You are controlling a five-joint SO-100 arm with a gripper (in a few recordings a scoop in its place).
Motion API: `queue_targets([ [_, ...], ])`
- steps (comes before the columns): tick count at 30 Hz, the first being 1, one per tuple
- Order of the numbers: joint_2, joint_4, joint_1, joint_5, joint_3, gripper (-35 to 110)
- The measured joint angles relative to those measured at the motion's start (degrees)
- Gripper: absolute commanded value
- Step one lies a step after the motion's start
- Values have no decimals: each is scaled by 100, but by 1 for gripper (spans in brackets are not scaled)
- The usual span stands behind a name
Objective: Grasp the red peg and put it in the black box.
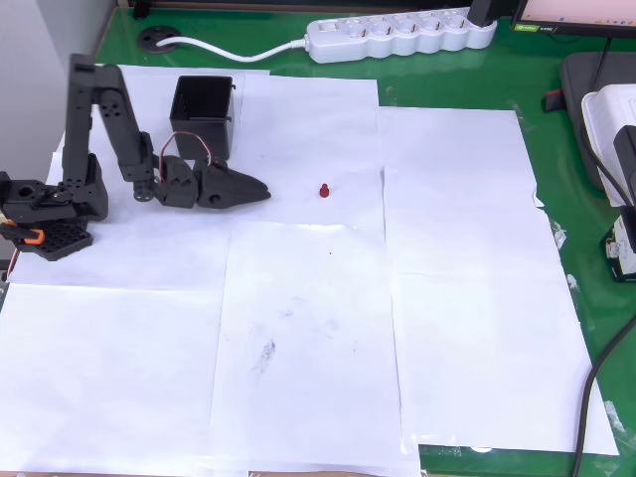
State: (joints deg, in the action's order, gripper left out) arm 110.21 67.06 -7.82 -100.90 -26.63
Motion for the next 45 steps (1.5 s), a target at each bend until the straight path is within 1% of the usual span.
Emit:
queue_targets([
  [1, 62, 0, 0, -18, -105, 3],
  [4, 281, 0, 9, -44, -343, 21],
  [5, 308, 0, 9, -35, -431, 23],
  [8, 466, 0, 44, -18, -677, 23],
  [11, 642, -9, 97, 9, -967, 30],
  [23, 1564, -264, 229, 53, -2628, 30],
  [45, 1775, -149, 352, 79, -2821, 30],
])
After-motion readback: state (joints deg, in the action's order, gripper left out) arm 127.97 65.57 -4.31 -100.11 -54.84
